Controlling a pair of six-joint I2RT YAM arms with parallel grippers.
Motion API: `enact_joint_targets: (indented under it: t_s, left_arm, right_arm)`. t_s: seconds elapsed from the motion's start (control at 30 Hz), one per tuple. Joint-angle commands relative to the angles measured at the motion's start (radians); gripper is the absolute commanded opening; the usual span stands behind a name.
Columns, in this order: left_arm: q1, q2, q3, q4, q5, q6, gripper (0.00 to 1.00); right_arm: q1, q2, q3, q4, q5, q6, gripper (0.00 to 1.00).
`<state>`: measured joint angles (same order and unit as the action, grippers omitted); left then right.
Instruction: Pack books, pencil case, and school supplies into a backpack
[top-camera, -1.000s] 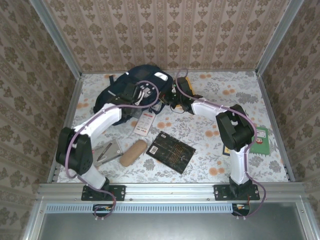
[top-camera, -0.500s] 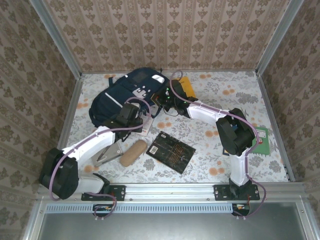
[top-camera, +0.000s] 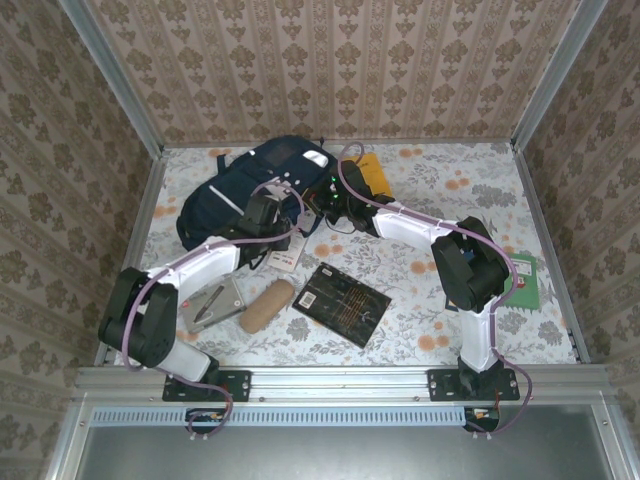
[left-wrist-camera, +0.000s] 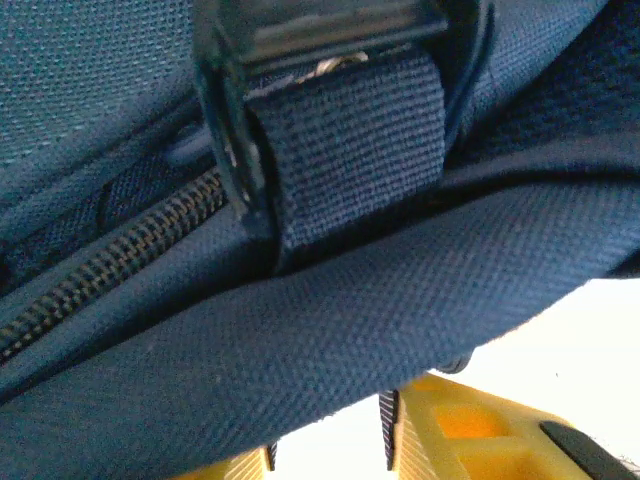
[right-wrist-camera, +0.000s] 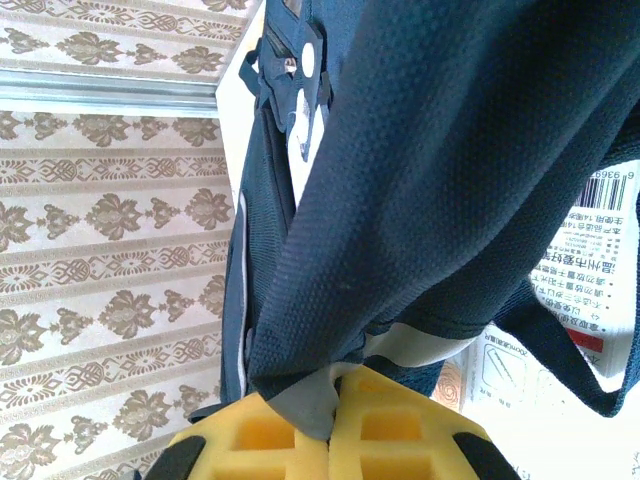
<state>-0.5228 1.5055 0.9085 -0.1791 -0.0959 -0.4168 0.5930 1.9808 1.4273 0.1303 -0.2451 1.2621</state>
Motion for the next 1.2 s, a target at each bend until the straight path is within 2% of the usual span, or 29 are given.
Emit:
enact_joint_targets:
  t_s: [0.0, 0.13, 0.23, 0.27, 0.37, 0.4, 0.67, 0.73, 1.17]
  left_arm:
    - [0.015, 0.035, 0.068, 0.06, 0.016, -0.017, 0.34]
    - [0.017, 0.066, 0.101, 0.077, 0.006, -0.03, 0.33]
    - [0.02, 0.084, 0.115, 0.082, -0.01, -0.038, 0.25]
    - [0.021, 0.086, 0.118, 0.08, -0.015, -0.039, 0.22]
    - [0.026, 0.081, 0.114, 0.074, -0.025, -0.043, 0.02]
    - [0.028, 0.076, 0.11, 0.071, -0.028, -0.045, 0.0]
    - [0.06, -0.012, 0.039, 0.044, -0.026, -0.068, 0.0]
    - [0.097, -0.04, 0.013, 0.04, -0.026, -0.073, 0.0]
    - [0.185, -0.18, -0.101, -0.025, -0.003, -0.082, 0.0]
  right_arm:
    - [0.024, -0.075, 0.038, 0.025, -0.056, 0.031, 0.0]
    - [0.025, -0.075, 0.034, 0.028, -0.059, 0.038, 0.0]
    - [0.025, -0.073, 0.031, 0.034, -0.06, 0.045, 0.0]
    - [0.025, -0.073, 0.029, 0.035, -0.059, 0.045, 0.0]
    - [0.025, -0.074, 0.025, 0.036, -0.059, 0.047, 0.0]
    - [0.025, -0.075, 0.024, 0.036, -0.057, 0.045, 0.0]
    - [0.009, -0.083, -0.004, 0.039, -0.036, 0.053, 0.0]
    - [0.005, -0.086, -0.011, 0.038, -0.03, 0.053, 0.0]
    - [-0.024, -0.103, -0.05, 0.041, -0.001, 0.053, 0.0]
